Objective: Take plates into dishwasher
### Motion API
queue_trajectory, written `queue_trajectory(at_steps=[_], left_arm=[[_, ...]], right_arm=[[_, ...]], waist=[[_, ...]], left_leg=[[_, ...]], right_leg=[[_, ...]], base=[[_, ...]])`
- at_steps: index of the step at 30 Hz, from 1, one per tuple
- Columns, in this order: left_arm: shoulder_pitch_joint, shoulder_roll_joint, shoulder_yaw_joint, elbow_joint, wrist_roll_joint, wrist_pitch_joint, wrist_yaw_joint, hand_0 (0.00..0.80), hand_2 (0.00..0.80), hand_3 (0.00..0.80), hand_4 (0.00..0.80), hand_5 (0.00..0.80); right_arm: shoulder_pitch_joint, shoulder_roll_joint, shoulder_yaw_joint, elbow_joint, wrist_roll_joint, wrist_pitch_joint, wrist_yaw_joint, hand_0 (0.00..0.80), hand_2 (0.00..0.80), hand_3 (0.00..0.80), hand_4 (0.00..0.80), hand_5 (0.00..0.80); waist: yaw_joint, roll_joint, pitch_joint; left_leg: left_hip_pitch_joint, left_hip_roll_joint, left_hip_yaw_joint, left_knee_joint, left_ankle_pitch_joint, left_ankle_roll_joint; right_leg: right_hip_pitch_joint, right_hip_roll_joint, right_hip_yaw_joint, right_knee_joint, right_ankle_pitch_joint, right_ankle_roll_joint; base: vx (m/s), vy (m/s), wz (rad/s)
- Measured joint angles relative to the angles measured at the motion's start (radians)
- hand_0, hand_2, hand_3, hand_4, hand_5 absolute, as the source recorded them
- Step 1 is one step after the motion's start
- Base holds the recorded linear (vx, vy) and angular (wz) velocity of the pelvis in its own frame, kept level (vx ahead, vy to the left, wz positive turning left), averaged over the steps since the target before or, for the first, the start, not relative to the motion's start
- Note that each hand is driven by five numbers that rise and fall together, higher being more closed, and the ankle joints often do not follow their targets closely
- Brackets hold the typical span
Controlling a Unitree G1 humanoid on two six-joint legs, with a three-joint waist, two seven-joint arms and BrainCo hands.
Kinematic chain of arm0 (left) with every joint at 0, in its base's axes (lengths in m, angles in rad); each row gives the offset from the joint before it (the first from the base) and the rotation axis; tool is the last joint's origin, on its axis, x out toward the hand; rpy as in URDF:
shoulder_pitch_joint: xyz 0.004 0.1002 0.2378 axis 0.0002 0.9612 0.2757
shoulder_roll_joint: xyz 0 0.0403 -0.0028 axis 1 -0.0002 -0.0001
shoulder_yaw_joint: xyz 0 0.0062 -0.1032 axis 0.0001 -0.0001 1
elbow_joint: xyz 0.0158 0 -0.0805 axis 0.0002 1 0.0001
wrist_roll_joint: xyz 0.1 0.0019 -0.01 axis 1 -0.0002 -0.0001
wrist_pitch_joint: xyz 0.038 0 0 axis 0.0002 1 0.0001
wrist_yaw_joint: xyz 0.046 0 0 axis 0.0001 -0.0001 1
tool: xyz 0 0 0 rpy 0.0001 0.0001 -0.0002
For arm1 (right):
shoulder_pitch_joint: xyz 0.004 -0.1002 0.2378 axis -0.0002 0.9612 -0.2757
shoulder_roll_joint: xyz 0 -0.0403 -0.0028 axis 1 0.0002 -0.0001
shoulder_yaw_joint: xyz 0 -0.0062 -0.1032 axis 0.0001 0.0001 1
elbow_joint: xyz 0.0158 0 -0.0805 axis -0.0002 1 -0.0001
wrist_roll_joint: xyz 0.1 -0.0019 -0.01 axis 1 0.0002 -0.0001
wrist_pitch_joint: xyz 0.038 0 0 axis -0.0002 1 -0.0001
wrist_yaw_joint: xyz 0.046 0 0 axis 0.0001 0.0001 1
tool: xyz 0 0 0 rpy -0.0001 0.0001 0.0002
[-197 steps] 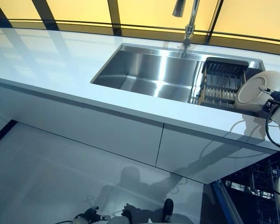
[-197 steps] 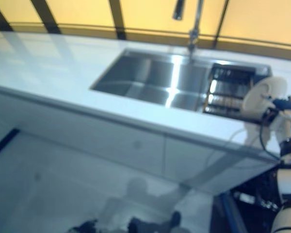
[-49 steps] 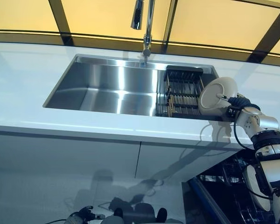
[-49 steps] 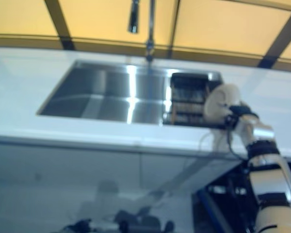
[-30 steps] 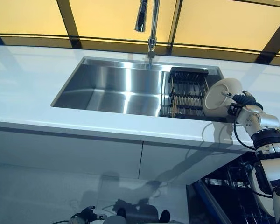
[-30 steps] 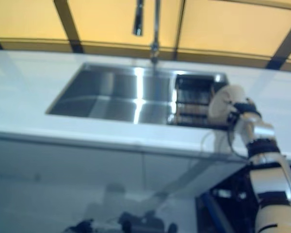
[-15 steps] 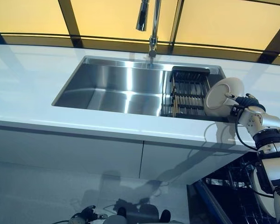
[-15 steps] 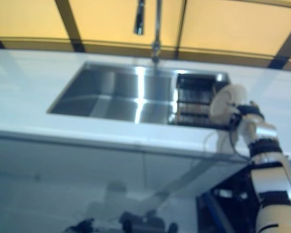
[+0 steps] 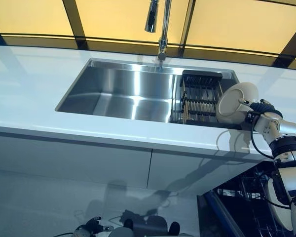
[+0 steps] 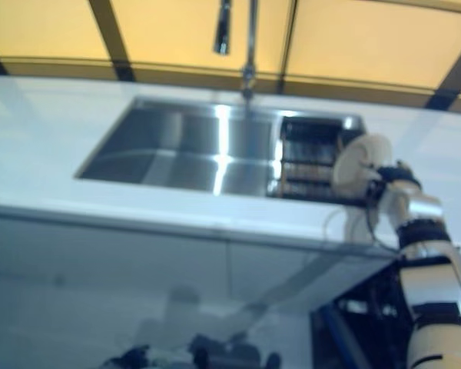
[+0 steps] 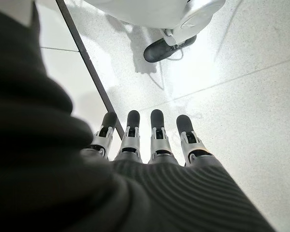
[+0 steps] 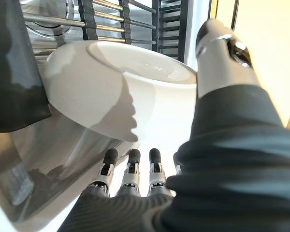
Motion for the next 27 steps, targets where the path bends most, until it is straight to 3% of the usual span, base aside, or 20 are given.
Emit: queue_trajectory(at_steps=[3,8,9,10,27], left_arm=[[0.000,0.002,0.000,-0.004,0.000,0.000,0.000,0.000,0.000,0.000,0.000,0.000],[-0.002,0.008,0.000,-0.009,0.000,0.000,0.000,0.000,0.000,0.000,0.000,0.000],[-0.002,0.010,0.000,-0.010,0.000,0.000,0.000,0.000,0.000,0.000,0.000,0.000],[-0.003,0.010,0.000,-0.011,0.000,0.000,-0.001,0.000,0.000,0.000,0.000,0.000],[-0.016,0.017,0.000,-0.012,-0.001,0.000,-0.001,0.000,0.000,0.000,0.000,0.000]], right_arm=[[0.000,0.000,0.000,0.000,-0.001,0.006,0.000,0.000,0.000,0.000,0.000,0.000],[0.000,0.004,0.004,0.003,-0.004,0.019,-0.004,0.257,0.257,0.257,0.257,0.257],[0.000,0.007,0.004,0.006,-0.004,0.019,-0.005,0.383,0.383,0.383,0.383,0.383],[0.000,0.008,0.005,0.009,-0.004,0.020,-0.005,0.433,0.433,0.433,0.433,0.433],[-0.041,0.021,0.008,0.016,-0.020,0.016,0.001,0.800,0.800,0.800,0.800,0.800]], waist=[[0.002,-0.004,0.001],[0.004,-0.016,0.008],[0.004,-0.018,0.009],[0.005,-0.019,0.010],[0.015,-0.038,0.022]], left_leg=[[0.000,0.000,0.000,0.000,0.000,0.000],[0.000,0.001,0.000,0.000,0.000,0.000],[0.000,0.001,0.000,0.000,0.000,0.000],[-0.001,0.000,0.000,0.000,0.000,0.000],[-0.003,0.000,0.001,-0.001,0.000,0.000]], right_leg=[[0.000,0.000,0.001,0.000,0.000,0.000],[-0.001,0.001,0.001,0.000,0.000,0.000],[-0.001,0.001,0.001,0.000,0.000,0.000],[-0.001,0.000,0.001,0.000,0.000,0.000],[-0.003,0.000,0.002,0.001,0.000,0.000]], base=[[0.000,0.000,0.00],[0.000,0.000,0.00],[0.000,0.000,0.00],[0.000,0.000,0.00],[0.000,0.000,0.00]])
